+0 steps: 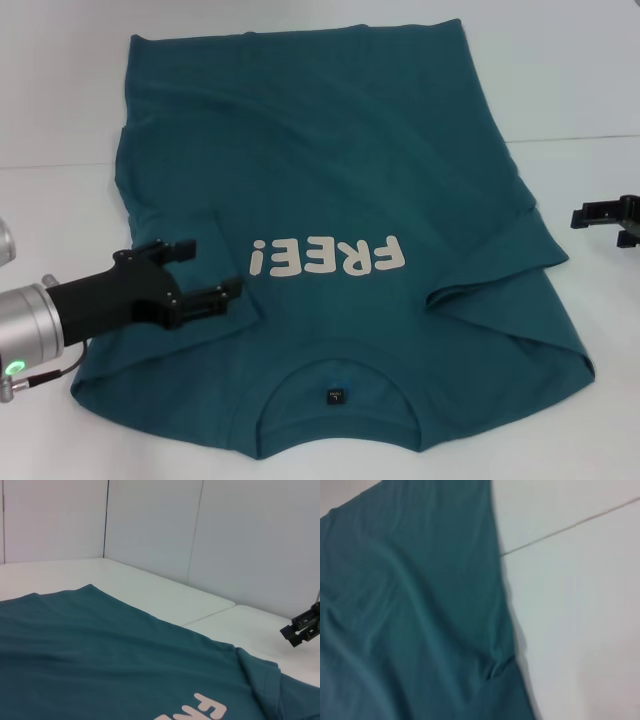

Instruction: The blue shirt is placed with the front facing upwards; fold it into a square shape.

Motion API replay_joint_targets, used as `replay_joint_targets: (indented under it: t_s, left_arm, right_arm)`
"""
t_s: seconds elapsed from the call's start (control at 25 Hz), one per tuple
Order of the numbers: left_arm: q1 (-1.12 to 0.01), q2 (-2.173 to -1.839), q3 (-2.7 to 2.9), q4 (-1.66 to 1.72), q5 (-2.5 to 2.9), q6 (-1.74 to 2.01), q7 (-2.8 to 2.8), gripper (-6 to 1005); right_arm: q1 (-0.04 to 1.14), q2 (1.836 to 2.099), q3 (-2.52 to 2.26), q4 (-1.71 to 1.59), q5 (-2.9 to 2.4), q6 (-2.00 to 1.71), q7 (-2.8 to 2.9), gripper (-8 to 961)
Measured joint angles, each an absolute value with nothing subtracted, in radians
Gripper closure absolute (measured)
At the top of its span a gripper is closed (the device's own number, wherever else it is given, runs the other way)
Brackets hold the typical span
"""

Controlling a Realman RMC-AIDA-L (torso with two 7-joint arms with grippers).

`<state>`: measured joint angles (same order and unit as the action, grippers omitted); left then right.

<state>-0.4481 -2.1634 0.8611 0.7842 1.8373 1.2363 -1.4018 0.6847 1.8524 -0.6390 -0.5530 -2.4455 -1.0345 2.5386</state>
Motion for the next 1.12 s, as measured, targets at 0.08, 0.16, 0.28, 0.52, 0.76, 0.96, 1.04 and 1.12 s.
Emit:
replay_joint_targets:
  t_s: [0.08, 0.16, 0.28, 0.52, 0.76, 0.96, 1.04, 1.12]
  left_arm:
    - [-0.443, -2.164, 0.861, 0.784, 1.838, 1.238, -1.393, 95]
    - [-0.439, -2.165, 0.862, 0.785, 1.837, 1.239, -1.386, 95]
    - [-0.438, -2.166, 0.865, 0.785, 1.836, 1.241, -1.382, 95]
    - [-0.436, -2.165, 0.864, 0.785, 1.836, 1.252, -1.386, 95]
    - [-0.436, -2.164, 0.864, 0.785, 1.844, 1.261, -1.386, 95]
    - [-0.437, -2.164, 0.864, 0.785, 1.845, 1.261, -1.383, 94]
    - [-0.437, -2.164, 0.864, 0.785, 1.846, 1.261, -1.382, 94]
    - [-0.437, -2.164, 0.864, 0.785, 1.847, 1.262, -1.382, 94]
  right_arm:
    - [0.69, 1.854, -0.639, -0.527, -2.445, -1.002, 2.532, 78]
    - [0.693, 1.858, -0.638, -0.517, -2.441, -0.986, 2.531, 78]
    - [0.693, 1.863, -0.637, -0.513, -2.421, -0.975, 2.526, 79]
    - [0.698, 1.871, -0.642, -0.48, -2.409, -0.949, 2.518, 81]
    - [0.715, 1.892, -0.644, -0.466, -2.408, -0.919, 2.507, 80]
    - [0.73, 1.9, -0.646, -0.451, -2.413, -0.899, 2.506, 80]
    - [0.731, 1.901, -0.647, -0.446, -2.415, -0.892, 2.506, 80]
    - [0.731, 1.901, -0.647, -0.435, -2.416, -0.881, 2.506, 81]
